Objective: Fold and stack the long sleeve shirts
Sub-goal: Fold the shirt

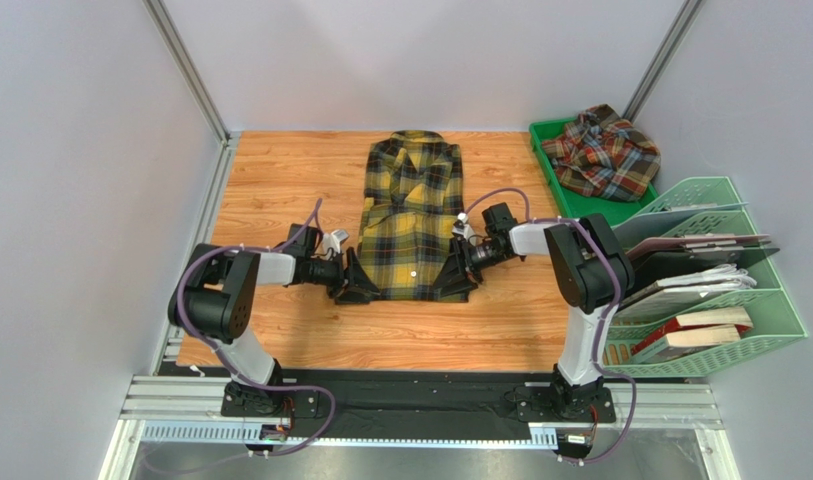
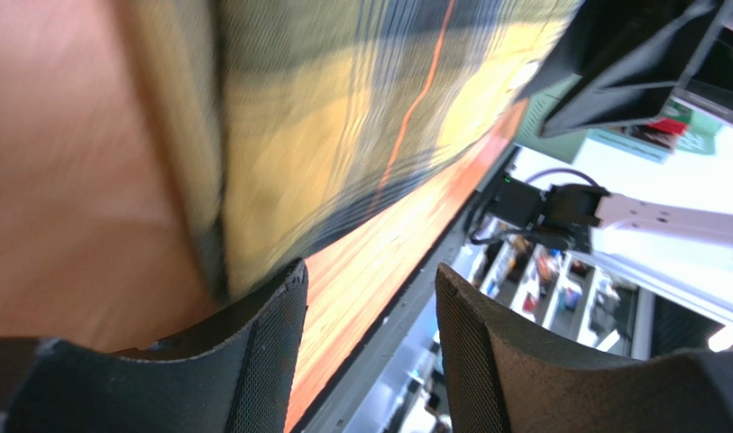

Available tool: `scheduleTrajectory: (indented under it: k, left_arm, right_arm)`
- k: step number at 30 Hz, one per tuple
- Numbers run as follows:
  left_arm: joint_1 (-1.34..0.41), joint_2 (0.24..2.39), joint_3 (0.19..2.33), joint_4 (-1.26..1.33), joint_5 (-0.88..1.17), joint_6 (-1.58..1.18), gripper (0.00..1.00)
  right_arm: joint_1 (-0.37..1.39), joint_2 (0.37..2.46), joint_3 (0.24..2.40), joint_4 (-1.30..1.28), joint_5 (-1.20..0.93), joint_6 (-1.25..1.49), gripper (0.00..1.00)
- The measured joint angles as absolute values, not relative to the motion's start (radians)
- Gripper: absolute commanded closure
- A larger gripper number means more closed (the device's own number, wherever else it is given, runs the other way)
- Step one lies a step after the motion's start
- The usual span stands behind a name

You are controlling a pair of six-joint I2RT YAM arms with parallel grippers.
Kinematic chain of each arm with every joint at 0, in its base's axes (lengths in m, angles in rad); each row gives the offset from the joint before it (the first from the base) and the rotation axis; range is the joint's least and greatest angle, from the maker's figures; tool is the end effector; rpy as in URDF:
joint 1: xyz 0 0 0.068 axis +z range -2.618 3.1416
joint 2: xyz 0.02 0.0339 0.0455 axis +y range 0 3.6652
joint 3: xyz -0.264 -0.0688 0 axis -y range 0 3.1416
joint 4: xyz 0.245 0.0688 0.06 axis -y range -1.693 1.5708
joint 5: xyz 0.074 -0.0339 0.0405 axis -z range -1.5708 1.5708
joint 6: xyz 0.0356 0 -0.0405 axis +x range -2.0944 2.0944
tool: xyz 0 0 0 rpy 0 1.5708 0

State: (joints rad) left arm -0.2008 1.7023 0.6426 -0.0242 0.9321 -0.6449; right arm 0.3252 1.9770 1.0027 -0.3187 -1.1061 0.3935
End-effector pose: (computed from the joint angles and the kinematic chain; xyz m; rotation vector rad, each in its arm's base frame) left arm 0.2602 -0.0821 0.1067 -0.2650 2.7020 -1.5103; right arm 0.3085 0.1376 0.1005 0.1319 -2.5376 -1.5874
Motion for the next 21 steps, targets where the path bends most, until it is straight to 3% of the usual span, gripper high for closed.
scheduleTrajectory:
  k: [6, 13, 21]
  left_arm:
    - [-0.192, 1.571, 0.57, -0.031, 0.905, -0.646, 0.44]
    - [-0.27, 1.507, 0.658, 0.0, 0.932, -0.661, 0.46]
    - [-0.241, 1.724, 0.709, -0.068, 0.862, -0.619, 0.45]
  right_arm:
    - [0.323, 1.837, 0.968, -0.392, -1.071, 0.353, 0.54]
    - [0.346, 1.869, 0.972, -0.374, -1.039, 0.366, 0.58]
    - [0.31, 1.992, 1.003, -0.459, -1.049, 0.302, 0.62]
